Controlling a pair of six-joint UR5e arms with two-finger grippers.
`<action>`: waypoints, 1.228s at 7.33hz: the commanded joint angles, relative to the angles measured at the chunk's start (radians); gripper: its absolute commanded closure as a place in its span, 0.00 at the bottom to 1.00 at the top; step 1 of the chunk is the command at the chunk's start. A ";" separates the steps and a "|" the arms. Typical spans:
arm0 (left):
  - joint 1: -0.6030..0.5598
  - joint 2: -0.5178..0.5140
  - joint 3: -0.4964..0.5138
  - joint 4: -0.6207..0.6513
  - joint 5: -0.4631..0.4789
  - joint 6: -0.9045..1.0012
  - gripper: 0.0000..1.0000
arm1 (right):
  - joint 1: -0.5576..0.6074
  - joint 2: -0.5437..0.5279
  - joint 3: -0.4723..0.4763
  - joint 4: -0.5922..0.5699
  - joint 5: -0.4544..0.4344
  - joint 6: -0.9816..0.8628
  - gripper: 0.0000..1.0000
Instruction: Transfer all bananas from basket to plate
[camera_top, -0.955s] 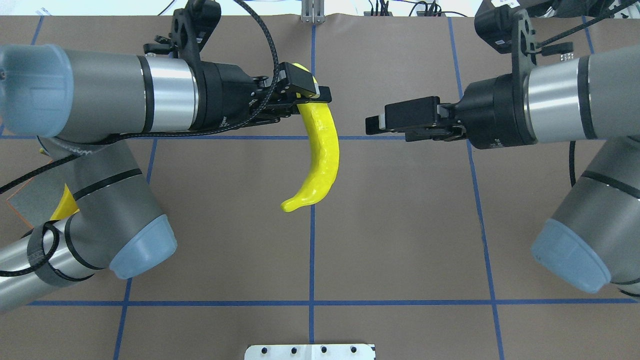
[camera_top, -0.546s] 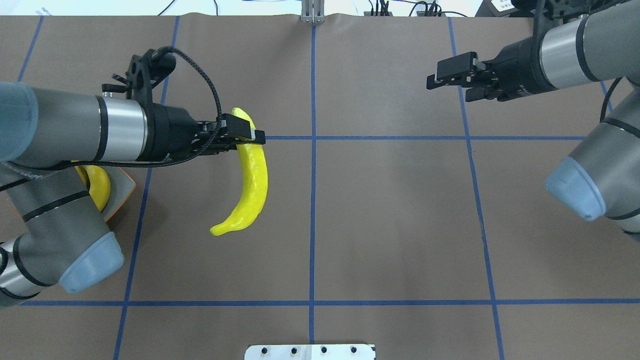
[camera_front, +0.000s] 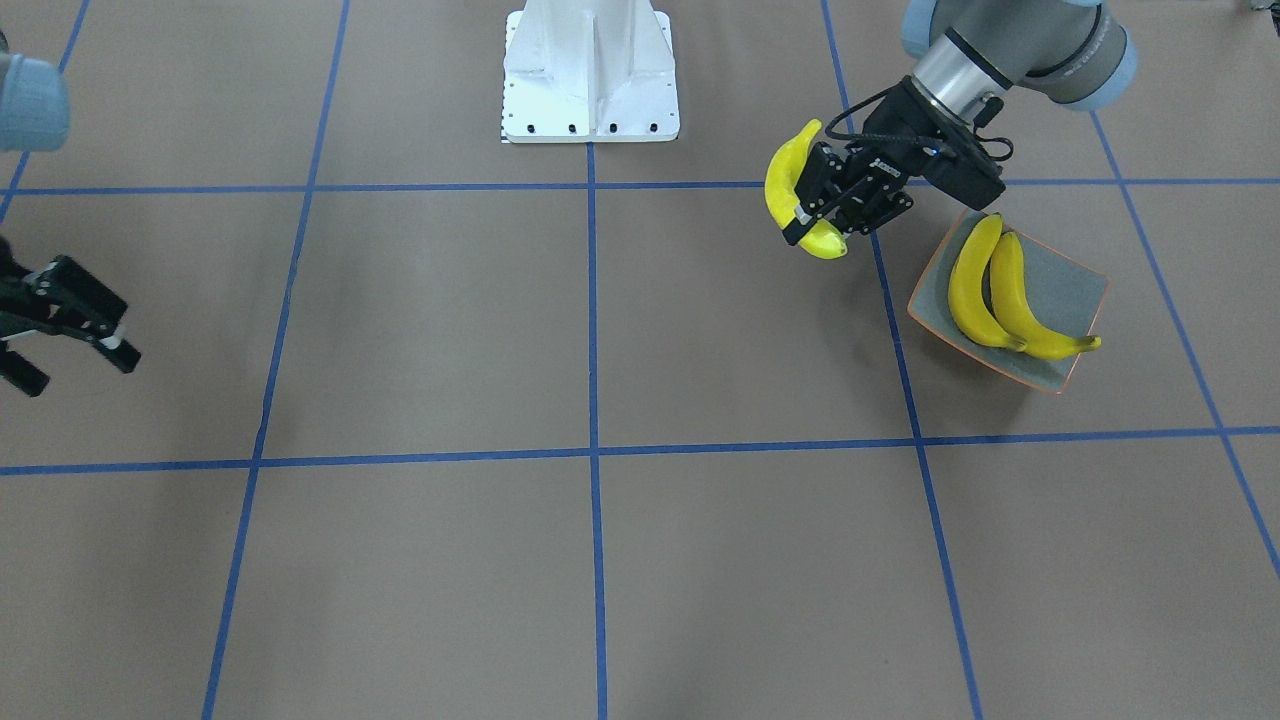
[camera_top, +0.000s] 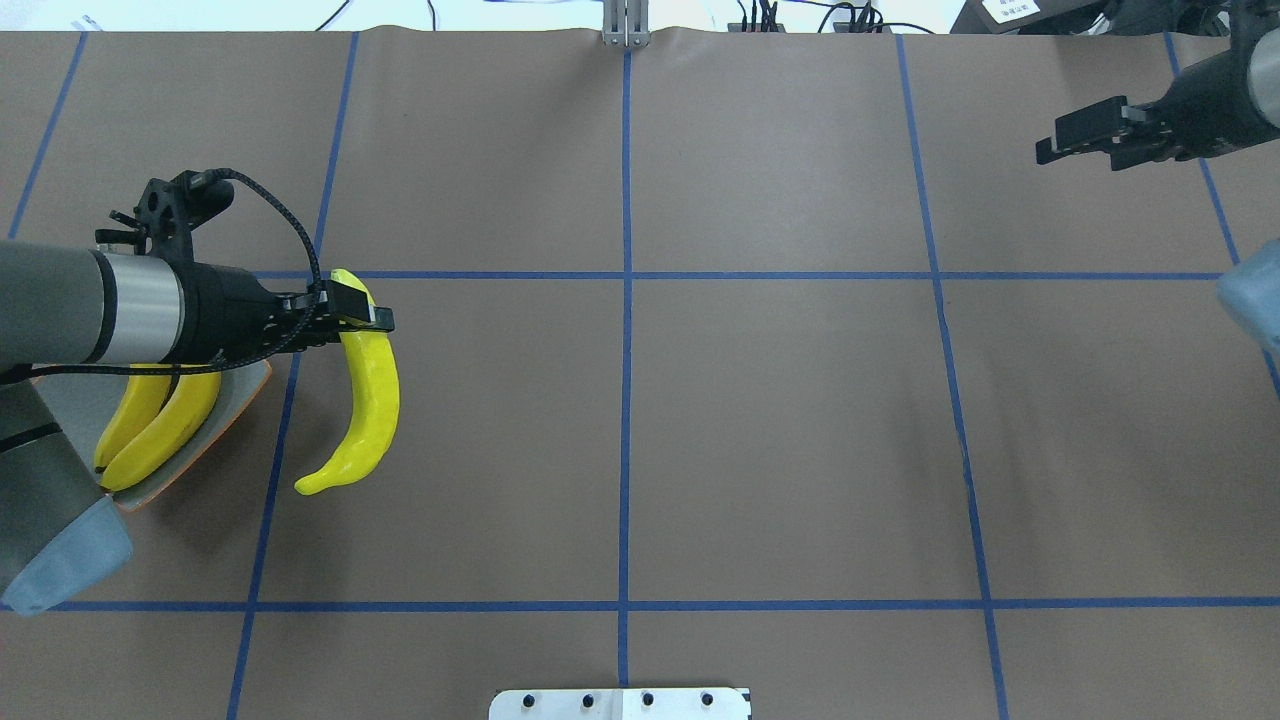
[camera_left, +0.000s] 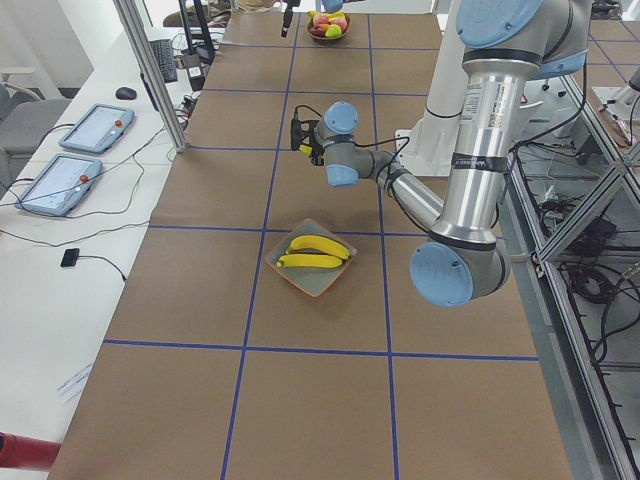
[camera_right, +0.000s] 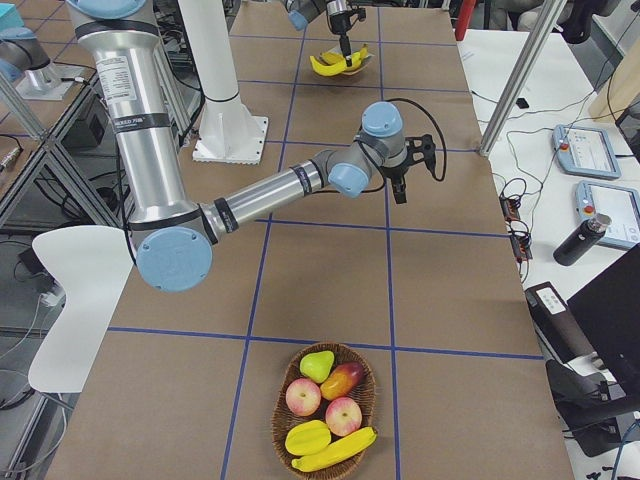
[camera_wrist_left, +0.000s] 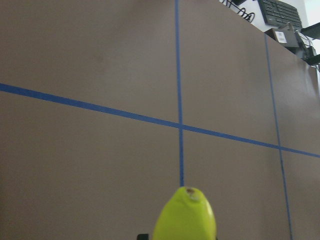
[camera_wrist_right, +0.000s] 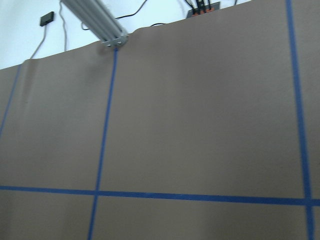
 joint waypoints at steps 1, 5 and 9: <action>-0.021 0.035 0.090 -0.003 0.002 0.046 1.00 | 0.109 -0.029 -0.119 -0.001 0.028 -0.257 0.00; -0.148 0.135 0.131 -0.011 -0.079 0.319 1.00 | 0.235 -0.070 -0.193 0.002 0.128 -0.480 0.00; -0.147 0.115 0.232 -0.088 -0.074 0.339 0.91 | 0.264 -0.093 -0.194 -0.001 0.129 -0.543 0.00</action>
